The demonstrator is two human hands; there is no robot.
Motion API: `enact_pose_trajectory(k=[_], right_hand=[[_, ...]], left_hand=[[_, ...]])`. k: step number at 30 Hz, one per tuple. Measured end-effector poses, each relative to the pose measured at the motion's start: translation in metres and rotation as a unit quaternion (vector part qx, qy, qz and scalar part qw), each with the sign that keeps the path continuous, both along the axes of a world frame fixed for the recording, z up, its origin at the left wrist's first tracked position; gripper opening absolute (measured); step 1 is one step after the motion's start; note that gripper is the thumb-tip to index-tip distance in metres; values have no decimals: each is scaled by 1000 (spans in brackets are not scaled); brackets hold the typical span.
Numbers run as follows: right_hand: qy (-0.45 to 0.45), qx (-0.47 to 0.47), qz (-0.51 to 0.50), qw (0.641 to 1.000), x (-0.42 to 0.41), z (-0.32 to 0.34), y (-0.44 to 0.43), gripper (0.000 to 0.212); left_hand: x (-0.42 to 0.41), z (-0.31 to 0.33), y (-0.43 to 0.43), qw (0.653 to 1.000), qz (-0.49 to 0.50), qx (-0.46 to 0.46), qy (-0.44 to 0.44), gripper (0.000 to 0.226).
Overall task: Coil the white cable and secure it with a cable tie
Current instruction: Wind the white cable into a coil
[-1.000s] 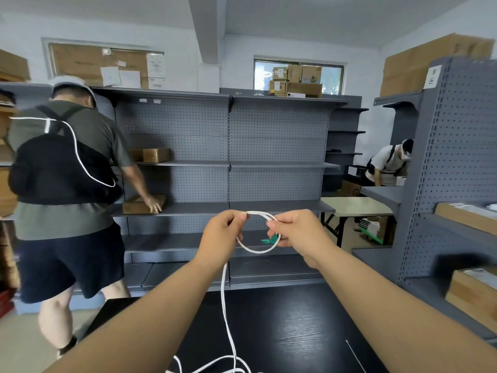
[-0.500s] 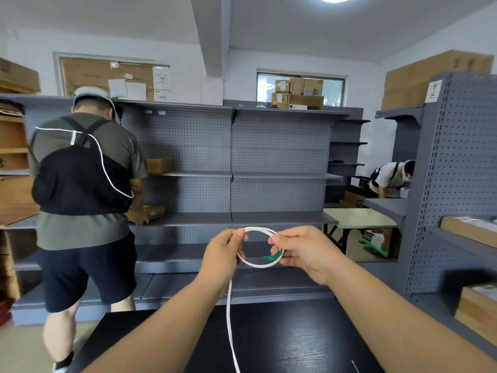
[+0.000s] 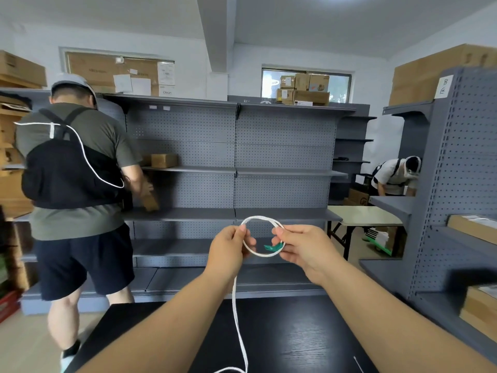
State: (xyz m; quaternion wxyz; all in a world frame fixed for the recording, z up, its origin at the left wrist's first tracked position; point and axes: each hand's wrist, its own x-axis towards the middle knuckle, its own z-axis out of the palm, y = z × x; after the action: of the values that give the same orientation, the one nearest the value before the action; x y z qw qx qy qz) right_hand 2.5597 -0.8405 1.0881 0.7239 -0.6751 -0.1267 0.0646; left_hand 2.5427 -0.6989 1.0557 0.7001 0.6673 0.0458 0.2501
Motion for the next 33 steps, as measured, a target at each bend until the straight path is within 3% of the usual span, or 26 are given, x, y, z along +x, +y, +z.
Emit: enact_pose_trajectory(k=[3, 6, 11, 17, 21, 26, 33], right_hand=[[19, -13, 37, 999, 0, 1, -1, 9], [-13, -85, 49, 995, 2, 1, -2, 6], [-103, -215, 25, 971, 4, 1, -1, 12], [-148, -221, 15, 964, 4, 2, 2, 14], [-131, -175, 11, 976, 5, 2, 2, 9], [-111, -107, 7, 988, 4, 1, 3, 6], [-79, -24, -11, 996, 4, -1, 2, 6]], left_hand=[[-1, 4, -1, 999, 41, 28, -19, 29], [-4, 6, 2, 979, 100, 173, -46, 26], [-5, 8, 11, 932, 127, 334, -61, 25], [-6, 14, 17, 878, 139, 452, -74, 30], [-5, 12, 16, 892, 133, 428, -60, 28], [-6, 3, 13, 945, 92, 309, -45, 24], [-9, -11, 11, 986, 19, 166, 8, 32]])
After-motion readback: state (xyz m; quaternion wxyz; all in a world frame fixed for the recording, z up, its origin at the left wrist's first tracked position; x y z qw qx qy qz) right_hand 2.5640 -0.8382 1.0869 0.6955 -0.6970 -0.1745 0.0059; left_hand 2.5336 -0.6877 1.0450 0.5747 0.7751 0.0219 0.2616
